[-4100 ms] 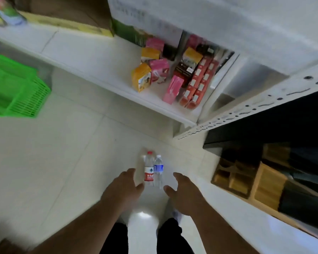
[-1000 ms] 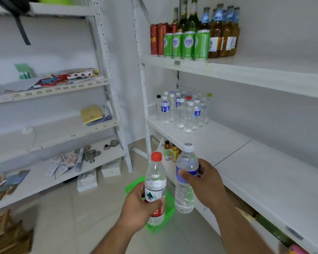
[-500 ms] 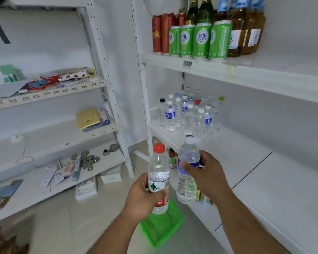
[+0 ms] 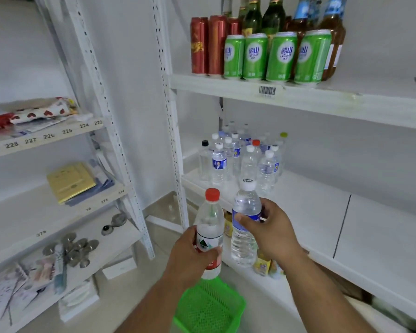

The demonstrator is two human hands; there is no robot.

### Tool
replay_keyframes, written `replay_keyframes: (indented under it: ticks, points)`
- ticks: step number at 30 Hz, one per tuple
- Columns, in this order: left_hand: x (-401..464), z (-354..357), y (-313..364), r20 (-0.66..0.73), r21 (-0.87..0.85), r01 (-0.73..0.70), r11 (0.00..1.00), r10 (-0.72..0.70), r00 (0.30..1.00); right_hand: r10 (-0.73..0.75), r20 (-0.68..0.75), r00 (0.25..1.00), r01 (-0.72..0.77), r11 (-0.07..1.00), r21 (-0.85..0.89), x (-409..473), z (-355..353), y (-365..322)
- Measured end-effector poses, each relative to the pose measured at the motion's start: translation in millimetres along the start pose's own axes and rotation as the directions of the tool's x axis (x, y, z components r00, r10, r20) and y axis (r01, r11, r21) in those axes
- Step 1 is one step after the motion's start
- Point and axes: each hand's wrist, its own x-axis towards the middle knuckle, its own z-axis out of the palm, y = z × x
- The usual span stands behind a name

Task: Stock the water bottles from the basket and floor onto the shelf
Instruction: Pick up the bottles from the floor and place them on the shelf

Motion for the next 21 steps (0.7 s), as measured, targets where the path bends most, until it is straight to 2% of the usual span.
replay_keyframes:
  ticks: [9,21]
  points:
    - [52.2,-37.7,-23.6,0.07,-0.017,-0.016,1.0,0.017,0.997,0.048,-0.089,0.995,-0.049,0.999,-0.007,22.8,44.5,-9.7]
    - [124.9,-16.4,-24.2,0.116,0.076,0.016,0.997,-0.025,0.993,0.093,-0.159,0.983,-0.088,0.996,0.034,84.2,40.8,24.3]
